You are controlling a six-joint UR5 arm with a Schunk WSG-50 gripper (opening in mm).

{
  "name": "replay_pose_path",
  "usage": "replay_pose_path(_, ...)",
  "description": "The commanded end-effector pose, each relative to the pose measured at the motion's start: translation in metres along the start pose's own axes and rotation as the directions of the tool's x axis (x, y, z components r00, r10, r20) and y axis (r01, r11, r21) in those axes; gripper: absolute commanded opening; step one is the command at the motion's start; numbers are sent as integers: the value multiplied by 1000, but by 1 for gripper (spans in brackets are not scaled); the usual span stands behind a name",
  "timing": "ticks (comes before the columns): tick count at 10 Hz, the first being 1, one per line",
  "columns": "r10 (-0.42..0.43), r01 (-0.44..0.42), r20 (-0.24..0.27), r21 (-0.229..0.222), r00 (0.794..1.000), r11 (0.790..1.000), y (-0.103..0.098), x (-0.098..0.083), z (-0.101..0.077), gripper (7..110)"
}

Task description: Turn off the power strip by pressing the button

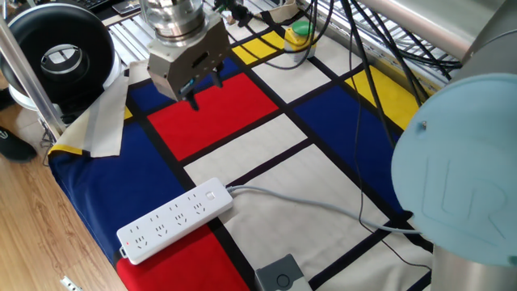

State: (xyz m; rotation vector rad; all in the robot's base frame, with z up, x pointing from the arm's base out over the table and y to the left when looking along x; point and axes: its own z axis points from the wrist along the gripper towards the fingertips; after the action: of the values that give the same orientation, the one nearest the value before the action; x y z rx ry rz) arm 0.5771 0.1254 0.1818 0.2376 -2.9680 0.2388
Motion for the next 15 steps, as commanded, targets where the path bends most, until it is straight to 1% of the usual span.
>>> replay_pose_path(1, 103, -103, 2, -25, 995, 994, 5, -2, -10, 44)
replay_pose_path(2, 96, -96, 1, -28, 995, 995, 9, -4, -9, 44)
replay_pose_path(3, 89, -89, 5, -67, 996, 994, 20, -8, -7, 44)
replay_pose_path(4, 87, -87, -6, -100, 996, 991, 28, -8, -4, 44)
replay_pose_path(5, 89, -89, -5, -93, 996, 992, 26, -8, -4, 44)
replay_pose_path(6, 65, -65, -6, -65, 998, 996, 18, -5, -5, 44)
replay_pose_path(8, 67, -68, -9, -85, 998, 994, 21, -8, -13, 44)
replay_pose_path(9, 75, -76, -12, -73, 997, 994, 17, -10, -16, 44)
replay_pose_path(10, 106, -106, -16, -35, 994, 994, 6, -9, -16, 44)
replay_pose_path(11, 126, -126, -19, -21, 992, 992, 4, -8, -14, 44)
replay_pose_path(12, 135, -135, -18, -53, 991, 989, 15, -8, -9, 44)
replay_pose_path(13, 154, -154, -11, -78, 988, 985, 22, -12, -5, 44)
replay_pose_path(14, 129, -129, -9, -141, 992, 982, 39, -16, -6, 44)
replay_pose_path(15, 123, -122, -7, -183, 992, 975, 50, -18, -12, 44)
